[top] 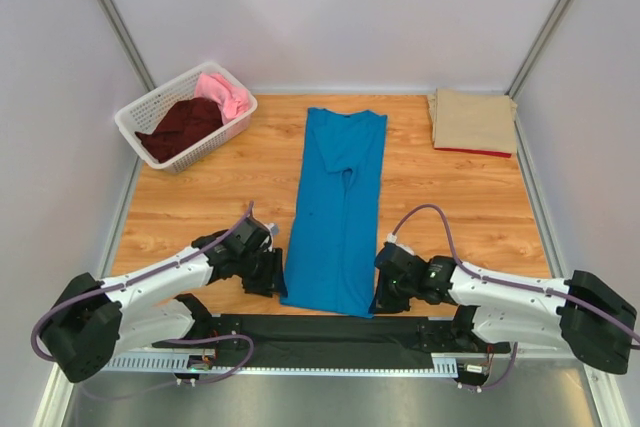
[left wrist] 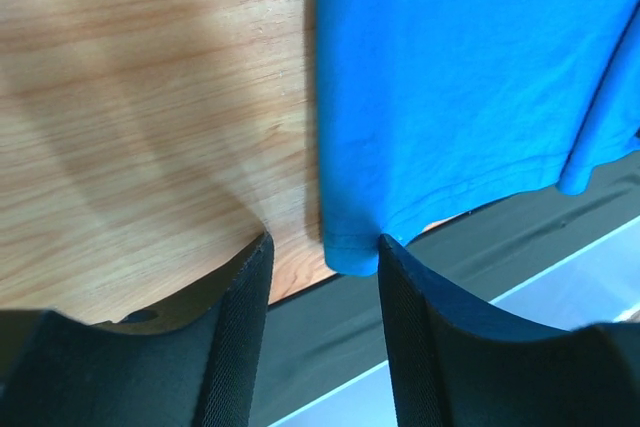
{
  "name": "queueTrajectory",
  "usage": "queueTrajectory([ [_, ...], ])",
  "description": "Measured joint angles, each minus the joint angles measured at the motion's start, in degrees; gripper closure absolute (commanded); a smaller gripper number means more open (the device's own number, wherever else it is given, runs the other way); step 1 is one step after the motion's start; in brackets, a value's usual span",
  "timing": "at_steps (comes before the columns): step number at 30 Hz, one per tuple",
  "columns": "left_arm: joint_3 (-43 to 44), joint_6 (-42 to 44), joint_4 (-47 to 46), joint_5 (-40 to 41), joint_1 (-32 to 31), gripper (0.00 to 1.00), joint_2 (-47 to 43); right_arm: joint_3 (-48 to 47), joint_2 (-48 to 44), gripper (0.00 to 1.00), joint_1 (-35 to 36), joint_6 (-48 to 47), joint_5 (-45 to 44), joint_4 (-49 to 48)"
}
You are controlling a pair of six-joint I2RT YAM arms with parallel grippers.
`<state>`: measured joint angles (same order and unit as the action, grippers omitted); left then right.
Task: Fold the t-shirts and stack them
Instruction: Fold the tshirt
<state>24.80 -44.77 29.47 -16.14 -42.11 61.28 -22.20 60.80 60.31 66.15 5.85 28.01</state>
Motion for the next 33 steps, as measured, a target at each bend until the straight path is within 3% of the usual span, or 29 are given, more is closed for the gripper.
queueTrajectory([
  [11, -1.64, -2.40, -5.16, -3.02, -0.42, 0.51, 1.03, 0.07, -3.93, 1.00, 0.00, -0.02, -2.45, 4.59],
  [19, -2.47, -3.58, -6.12, -2.21, -1.42, 0.62, 0.68, 0.81, -4.13, 1.00, 0.00, 0.00, -2.54, 4.28],
  [25, -3.21, -4.37, -6.62, -2.25, -1.92, 0.81, 0.59, 0.85, -4.94, 1.00, 0.00, -0.02, -2.82, 4.59],
  [29, -3.37, -5.20, -7.52, -2.69, -2.97, 1.00, 1.70, 1.42, -6.47, 1.00, 0.04, -0.02, -3.04, 4.96],
  [33, -3.43, -6.14, -8.44, -2.82, -4.61, 1.00, 1.95, 1.64, -7.26, 1.00, 0.20, 0.00, -3.37, 5.79],
])
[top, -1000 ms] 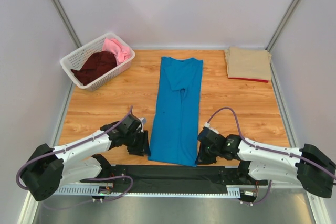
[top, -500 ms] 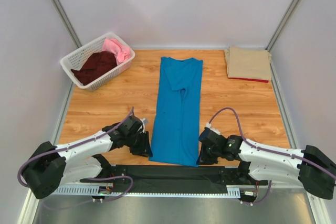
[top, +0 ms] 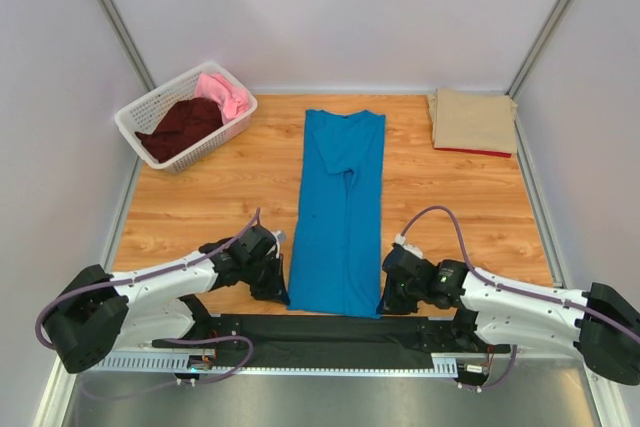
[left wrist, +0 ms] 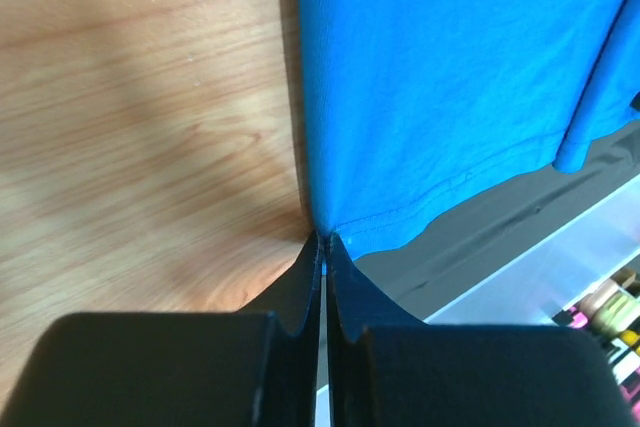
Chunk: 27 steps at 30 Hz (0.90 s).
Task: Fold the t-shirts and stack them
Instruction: Fold the tshirt
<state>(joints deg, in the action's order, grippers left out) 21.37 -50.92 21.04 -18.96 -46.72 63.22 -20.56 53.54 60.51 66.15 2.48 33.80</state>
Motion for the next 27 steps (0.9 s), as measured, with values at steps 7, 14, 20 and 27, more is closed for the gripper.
queueTrajectory([
  [7, 0.00, -1.79, -0.09, 0.09, -1.44, 1.00, -0.94, -0.20, -1.49, 1.00, 0.72, -0.15, -1.44, 2.82],
  [14, 1.27, -2.36, 0.57, 0.37, -1.60, 1.00, -1.22, -3.43, -1.07, 1.00, 0.81, -2.16, -4.57, 7.43],
  [20, 5.88, -2.34, 0.35, -0.02, -1.57, 1.00, 4.04, -9.99, 2.86, 1.00, 0.48, -6.82, -7.72, 10.38],
  [27, 14.29, -1.03, 1.81, 0.33, 0.68, 1.00, 8.98, -16.76, 10.95, 1.00, -5.31, -15.58, -8.37, 11.43],
])
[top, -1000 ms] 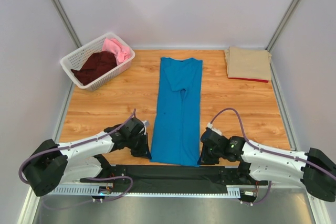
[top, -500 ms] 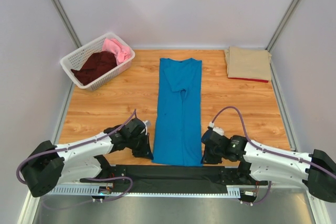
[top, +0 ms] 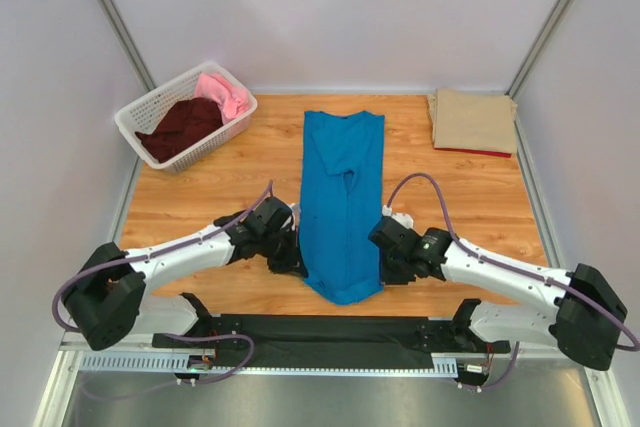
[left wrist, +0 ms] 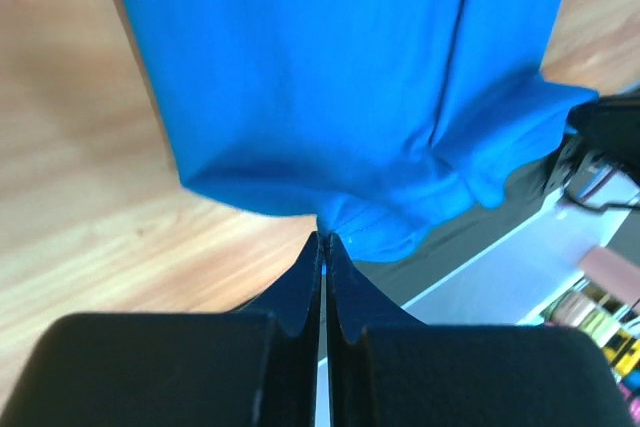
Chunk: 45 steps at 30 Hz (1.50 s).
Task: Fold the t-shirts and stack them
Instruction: Fold the tshirt
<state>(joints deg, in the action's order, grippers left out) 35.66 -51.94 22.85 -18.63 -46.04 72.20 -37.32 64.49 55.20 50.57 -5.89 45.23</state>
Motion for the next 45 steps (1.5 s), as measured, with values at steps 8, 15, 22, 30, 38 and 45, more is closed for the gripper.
queueTrajectory([
  [8, 13.60, 6.27, 4.85, -0.59, 10.91, 1.00, 10.88, -11.80, 10.49, 1.00, -13.49, -12.15, 1.01, 0.37],
  [15, 26.80, 10.56, 7.41, -2.03, 18.21, 1.00, 21.40, -24.02, 20.92, 1.00, -21.38, -18.97, 2.21, 0.72],
  [22, 38.91, 13.49, 10.10, -3.78, 21.86, 1.00, 31.15, -34.05, 30.88, 1.00, -27.12, -23.32, 3.80, 1.18],
  [30, 44.35, 14.43, 12.20, -4.46, 24.17, 1.00, 37.83, -41.18, 37.22, 1.00, -30.40, -25.66, 5.60, 2.23],
  [38, 50.31, 14.93, 13.70, -4.74, 25.07, 1.00, 41.31, -45.88, 41.33, 1.00, -32.52, -26.99, 7.32, 2.89],
  [45, 53.88, 14.99, 15.13, -5.05, 25.86, 1.00, 44.92, -49.48, 45.35, 1.00, -33.18, -28.41, 7.54, 3.23],
])
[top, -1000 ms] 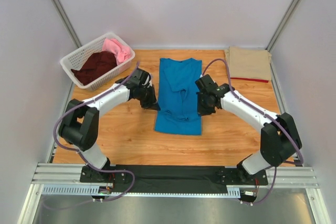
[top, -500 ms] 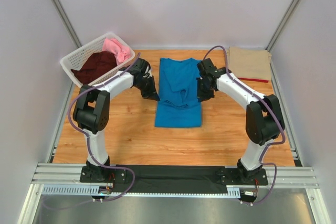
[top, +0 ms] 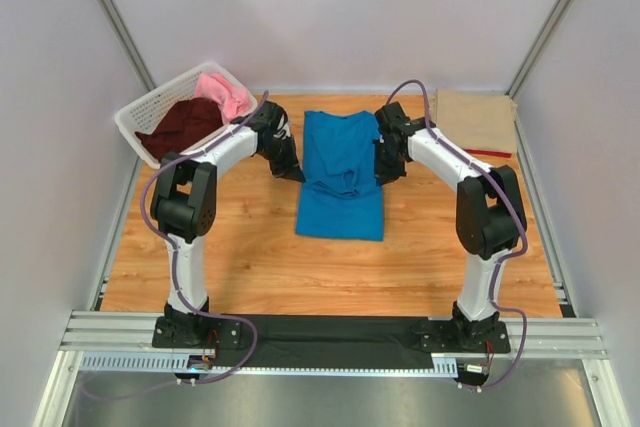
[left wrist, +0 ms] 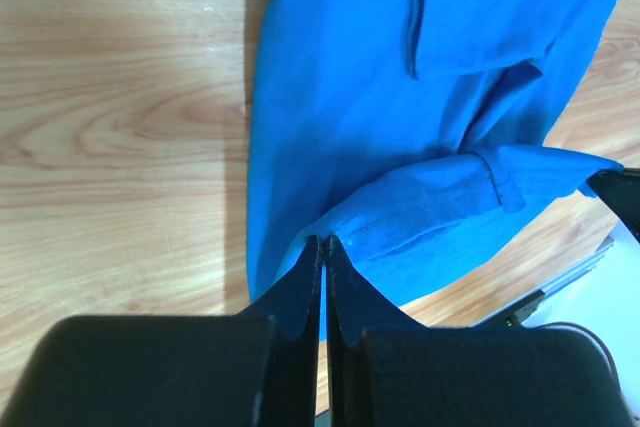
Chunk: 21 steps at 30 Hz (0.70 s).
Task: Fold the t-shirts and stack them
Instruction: Fold the tshirt
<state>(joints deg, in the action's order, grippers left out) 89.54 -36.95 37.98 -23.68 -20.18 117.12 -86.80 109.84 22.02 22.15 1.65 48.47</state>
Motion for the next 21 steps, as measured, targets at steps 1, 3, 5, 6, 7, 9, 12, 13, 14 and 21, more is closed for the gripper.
queueTrajectory([
  [1, 0.37, 0.02, 0.28, 0.02, 0.15, 1.00, 0.42, -0.50, 0.48, 1.00, 0.00, -0.13, -0.02, 0.07],
  [3, 1.22, 0.02, 0.68, 0.00, 0.52, 1.00, 1.22, -1.16, 1.09, 1.00, 0.00, -0.37, -0.07, 0.15],
  [5, 2.16, 0.07, 0.92, -0.04, 0.94, 1.00, 2.08, -1.62, 1.55, 1.00, -0.07, -0.57, -0.11, 0.22],
  [6, 2.60, 0.13, 0.94, -0.09, 1.14, 1.00, 2.51, -1.95, 1.79, 1.00, -0.09, -0.59, -0.20, 0.46],
  [7, 3.02, 0.24, 0.96, -0.11, 1.27, 1.00, 2.95, -2.36, 2.05, 1.00, -0.15, -0.59, -0.55, 0.70],
  [9, 3.56, 0.42, 1.01, -0.31, 1.53, 1.00, 3.72, -3.10, 2.56, 1.00, -0.31, -0.57, -1.18, 0.76],
  [12, 4.15, 0.72, 1.01, -0.61, 1.55, 1.00, 4.57, -3.76, 3.06, 0.99, -0.83, -0.57, -1.40, 0.79],
  [13, 4.42, 0.92, 1.09, -0.70, 1.55, 1.00, 4.81, -3.91, 3.28, 0.99, -1.01, -0.57, -1.42, 0.76],
  [14, 4.76, 1.07, 1.31, -0.70, 1.55, 1.00, 5.05, -4.00, 3.45, 0.98, -1.11, -0.57, -1.42, 0.76],
  [21, 9.35, 2.62, 3.87, 0.07, 1.86, 0.75, 6.12, -6.49, 6.03, 0.83, -2.27, -0.24, -1.60, 1.01],
])
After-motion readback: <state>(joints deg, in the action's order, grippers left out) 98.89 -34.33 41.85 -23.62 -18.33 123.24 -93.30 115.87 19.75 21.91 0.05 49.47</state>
